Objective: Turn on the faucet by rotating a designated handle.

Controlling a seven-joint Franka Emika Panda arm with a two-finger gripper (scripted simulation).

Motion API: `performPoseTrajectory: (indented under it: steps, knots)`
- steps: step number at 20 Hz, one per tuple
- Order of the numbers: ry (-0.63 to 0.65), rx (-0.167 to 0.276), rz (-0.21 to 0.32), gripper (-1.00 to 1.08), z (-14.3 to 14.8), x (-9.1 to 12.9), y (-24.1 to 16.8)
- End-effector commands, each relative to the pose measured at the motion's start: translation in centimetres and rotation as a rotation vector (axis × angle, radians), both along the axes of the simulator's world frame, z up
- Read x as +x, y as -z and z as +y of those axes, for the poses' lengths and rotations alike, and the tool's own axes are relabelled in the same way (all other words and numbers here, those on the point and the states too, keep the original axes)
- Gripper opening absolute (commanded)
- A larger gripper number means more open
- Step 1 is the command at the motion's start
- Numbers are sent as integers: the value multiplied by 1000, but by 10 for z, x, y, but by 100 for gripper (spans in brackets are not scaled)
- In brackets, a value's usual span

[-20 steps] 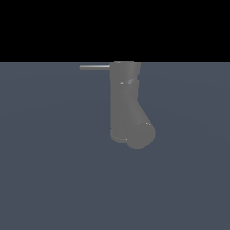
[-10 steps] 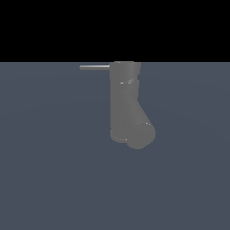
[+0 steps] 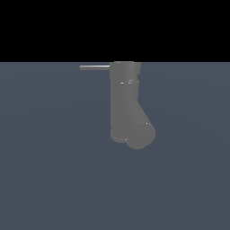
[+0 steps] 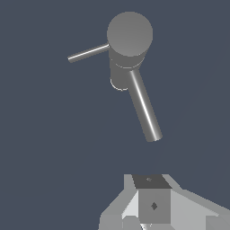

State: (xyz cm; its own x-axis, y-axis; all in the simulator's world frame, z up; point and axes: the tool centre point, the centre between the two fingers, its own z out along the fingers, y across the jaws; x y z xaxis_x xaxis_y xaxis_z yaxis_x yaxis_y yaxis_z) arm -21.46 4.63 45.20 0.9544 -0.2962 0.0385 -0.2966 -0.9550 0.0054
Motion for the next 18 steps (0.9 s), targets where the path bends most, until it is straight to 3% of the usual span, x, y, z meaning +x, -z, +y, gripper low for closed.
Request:
performPoseTrajectory:
  steps: [1,18]
  knots:
    - [56,2,1,-100,9,8,8]
    - [428,18,8,-100,54,75,64]
